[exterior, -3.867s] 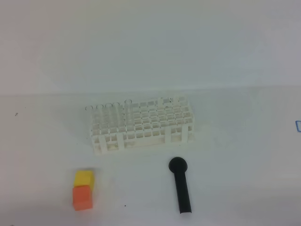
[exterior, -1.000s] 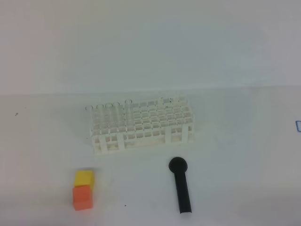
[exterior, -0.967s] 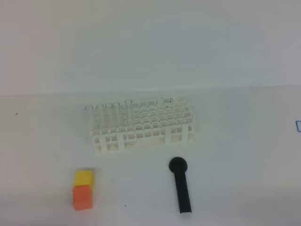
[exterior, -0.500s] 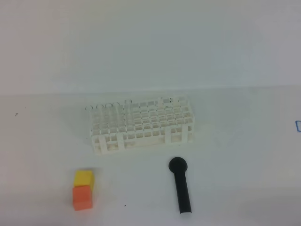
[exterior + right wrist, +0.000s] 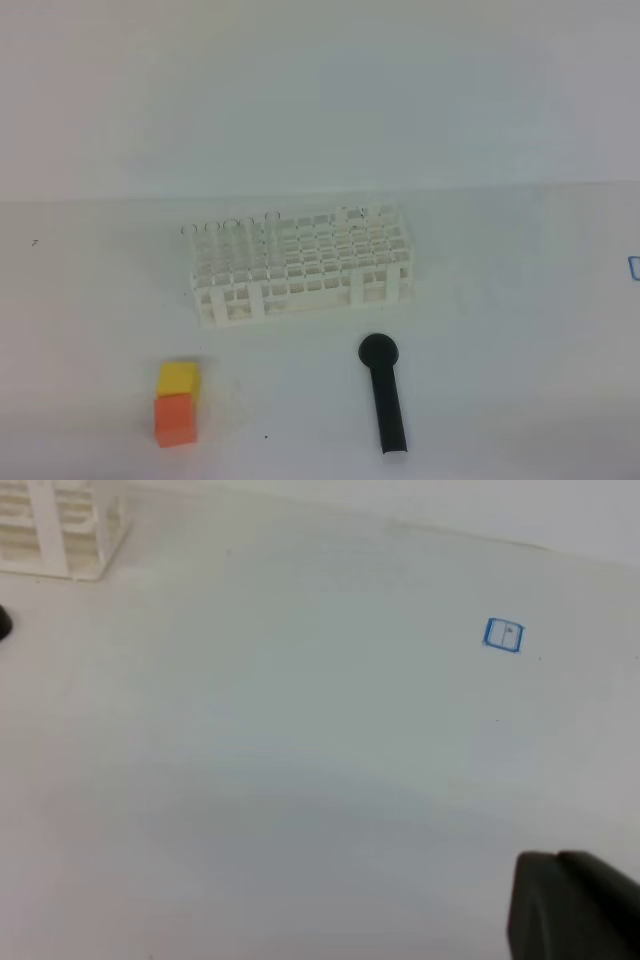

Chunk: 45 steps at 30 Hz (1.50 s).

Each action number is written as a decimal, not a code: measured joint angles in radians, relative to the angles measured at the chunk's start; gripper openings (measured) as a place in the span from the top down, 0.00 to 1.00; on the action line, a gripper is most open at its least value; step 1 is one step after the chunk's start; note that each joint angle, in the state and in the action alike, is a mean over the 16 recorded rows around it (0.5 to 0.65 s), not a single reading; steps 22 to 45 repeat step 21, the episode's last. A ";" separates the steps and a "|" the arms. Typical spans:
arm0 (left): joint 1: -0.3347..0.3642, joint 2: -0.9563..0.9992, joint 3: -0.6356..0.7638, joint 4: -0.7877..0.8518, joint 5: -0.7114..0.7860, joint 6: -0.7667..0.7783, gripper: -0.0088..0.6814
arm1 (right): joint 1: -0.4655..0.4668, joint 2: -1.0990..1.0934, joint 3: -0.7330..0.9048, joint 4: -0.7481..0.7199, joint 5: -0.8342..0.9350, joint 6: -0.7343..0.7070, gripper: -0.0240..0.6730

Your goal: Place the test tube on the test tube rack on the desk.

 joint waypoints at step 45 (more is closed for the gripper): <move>0.000 0.000 0.000 0.000 0.000 0.000 0.99 | 0.000 0.000 0.000 0.000 0.000 0.000 0.97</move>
